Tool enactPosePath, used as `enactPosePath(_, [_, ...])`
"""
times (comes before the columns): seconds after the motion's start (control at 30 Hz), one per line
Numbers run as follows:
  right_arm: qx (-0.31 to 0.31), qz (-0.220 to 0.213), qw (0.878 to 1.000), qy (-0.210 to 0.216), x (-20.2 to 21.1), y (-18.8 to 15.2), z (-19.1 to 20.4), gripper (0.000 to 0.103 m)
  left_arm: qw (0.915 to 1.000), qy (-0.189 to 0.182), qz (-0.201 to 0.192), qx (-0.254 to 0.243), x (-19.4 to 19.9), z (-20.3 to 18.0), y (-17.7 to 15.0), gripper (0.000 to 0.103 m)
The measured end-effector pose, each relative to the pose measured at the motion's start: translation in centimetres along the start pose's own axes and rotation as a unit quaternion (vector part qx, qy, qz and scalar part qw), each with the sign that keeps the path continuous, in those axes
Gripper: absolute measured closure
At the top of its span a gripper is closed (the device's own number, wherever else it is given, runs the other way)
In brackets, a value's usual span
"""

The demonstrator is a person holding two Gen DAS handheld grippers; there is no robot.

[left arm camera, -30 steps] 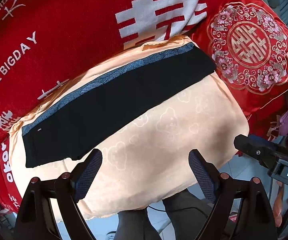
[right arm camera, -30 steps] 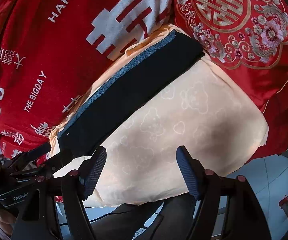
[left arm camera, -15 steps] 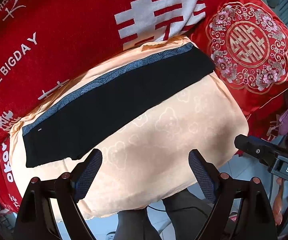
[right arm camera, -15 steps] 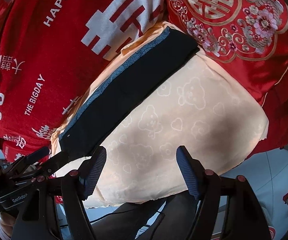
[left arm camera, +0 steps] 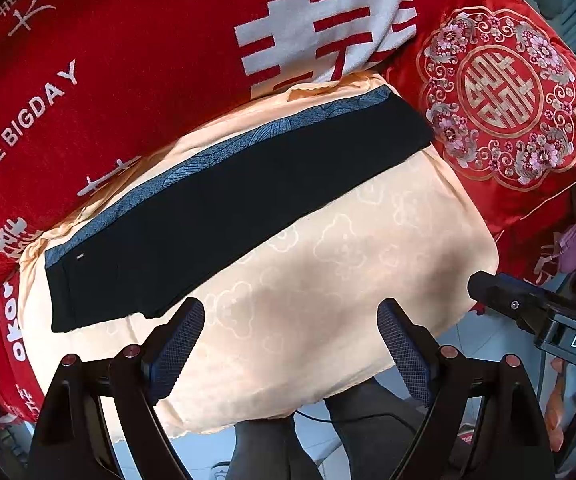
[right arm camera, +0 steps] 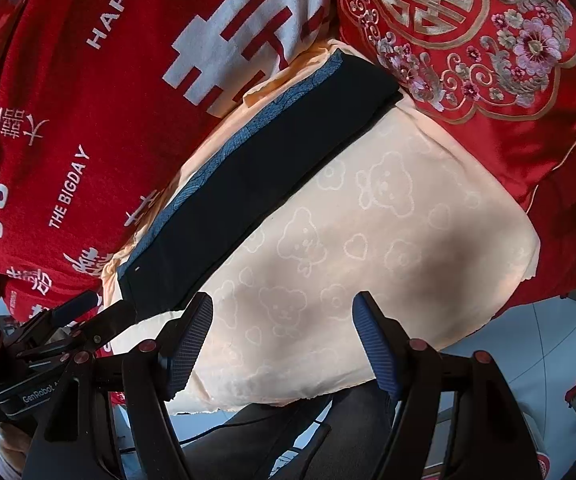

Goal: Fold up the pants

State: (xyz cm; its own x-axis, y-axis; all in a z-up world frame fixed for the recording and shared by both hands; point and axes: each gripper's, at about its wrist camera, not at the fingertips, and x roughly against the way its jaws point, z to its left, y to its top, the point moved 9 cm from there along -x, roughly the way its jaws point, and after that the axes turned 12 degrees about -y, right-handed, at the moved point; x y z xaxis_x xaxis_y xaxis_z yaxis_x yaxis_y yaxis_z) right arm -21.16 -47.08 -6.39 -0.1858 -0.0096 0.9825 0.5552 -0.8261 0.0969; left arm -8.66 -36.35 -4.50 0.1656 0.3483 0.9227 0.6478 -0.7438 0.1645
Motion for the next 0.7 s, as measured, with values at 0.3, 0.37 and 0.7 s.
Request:
enactPosePath(0.3, [0.005,0.006,1.000,-0.002,-0.2,0.1,0.0,0.027,1.0000,-0.001,-0.002,0.006,0.0,0.1,-0.2,0.014])
enactPosePath(0.37, [0.005,0.008,1.000,-0.002,-0.3,0.1,-0.2,0.027,1.0000,0.000,-0.003,0.009,-0.2,0.3,-0.3,0.014])
enactPosePath(0.7, [-0.014,0.023,1.000,0.003,-3.0,1.6,-2.3,0.027,0.9986,0.007,0.013,0.051,-3.8,3.1,-0.6,0.014])
